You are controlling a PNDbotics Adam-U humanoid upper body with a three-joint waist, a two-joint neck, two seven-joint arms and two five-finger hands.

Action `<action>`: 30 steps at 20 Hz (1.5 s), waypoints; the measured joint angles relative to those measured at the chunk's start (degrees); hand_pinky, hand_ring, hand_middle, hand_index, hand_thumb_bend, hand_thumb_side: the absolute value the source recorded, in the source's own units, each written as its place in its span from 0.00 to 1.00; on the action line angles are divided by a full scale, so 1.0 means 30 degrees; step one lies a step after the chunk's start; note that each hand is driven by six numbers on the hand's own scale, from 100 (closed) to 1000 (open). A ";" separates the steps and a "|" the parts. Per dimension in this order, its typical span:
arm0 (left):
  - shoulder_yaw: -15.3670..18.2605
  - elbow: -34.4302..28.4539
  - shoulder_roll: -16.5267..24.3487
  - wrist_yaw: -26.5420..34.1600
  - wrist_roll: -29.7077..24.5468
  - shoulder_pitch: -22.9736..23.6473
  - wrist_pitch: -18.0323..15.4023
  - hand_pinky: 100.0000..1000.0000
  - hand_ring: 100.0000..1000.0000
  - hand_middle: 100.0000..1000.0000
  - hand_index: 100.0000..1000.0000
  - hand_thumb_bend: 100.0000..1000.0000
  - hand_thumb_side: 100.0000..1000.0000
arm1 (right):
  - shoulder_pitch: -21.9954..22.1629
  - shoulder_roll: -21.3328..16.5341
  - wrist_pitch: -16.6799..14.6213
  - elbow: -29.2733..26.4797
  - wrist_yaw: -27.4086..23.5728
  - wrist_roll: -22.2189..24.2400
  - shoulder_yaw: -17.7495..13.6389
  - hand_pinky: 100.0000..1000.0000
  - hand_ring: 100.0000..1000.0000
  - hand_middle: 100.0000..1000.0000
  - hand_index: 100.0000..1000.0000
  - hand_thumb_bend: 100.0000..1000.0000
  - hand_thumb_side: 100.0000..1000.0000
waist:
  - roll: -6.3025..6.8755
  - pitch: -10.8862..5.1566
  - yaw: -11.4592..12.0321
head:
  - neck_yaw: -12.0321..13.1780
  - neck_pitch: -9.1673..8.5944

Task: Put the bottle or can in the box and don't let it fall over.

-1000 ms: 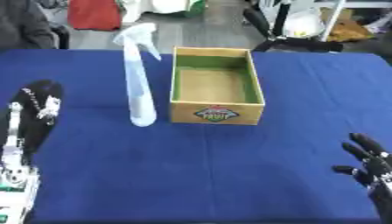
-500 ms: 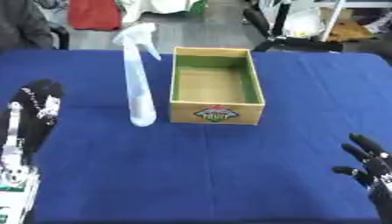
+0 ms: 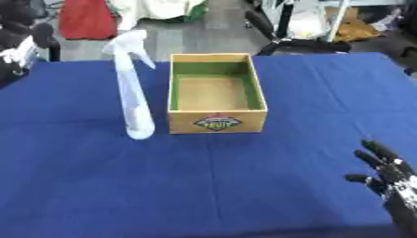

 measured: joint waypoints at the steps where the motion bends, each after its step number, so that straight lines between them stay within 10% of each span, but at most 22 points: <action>1: -0.0460 0.0279 0.0527 -0.0181 -0.0574 -0.0696 -0.0134 0.69 0.69 0.62 0.84 0.40 0.70 | 0.0007 -0.0043 0.0004 0.0001 0.0000 0.0026 0.0028 0.70 1.00 1.00 0.97 0.00 0.69 | 0.0000 -0.0001 -0.0027 | -0.0011 -0.0007; 12: -0.5400 0.5407 0.0886 -0.3696 -0.9109 -0.7821 -0.2891 0.74 0.72 0.68 0.87 0.43 0.68 | 0.0176 -0.0324 -0.0064 0.0055 0.0000 0.0287 0.0272 0.70 1.00 1.00 0.97 0.00 0.69 | 0.0066 -0.0011 -0.0291 | 0.0331 0.0013; 30: -0.5675 1.1114 -0.1787 -0.4778 -1.2161 -0.9024 -0.4020 0.72 0.71 0.65 0.86 0.48 0.64 | 0.0180 -0.0436 -0.0019 0.0183 0.0000 0.0500 0.0453 0.70 1.00 1.00 0.97 0.00 0.70 | 0.0138 -0.0114 -0.0627 | 0.0782 0.0359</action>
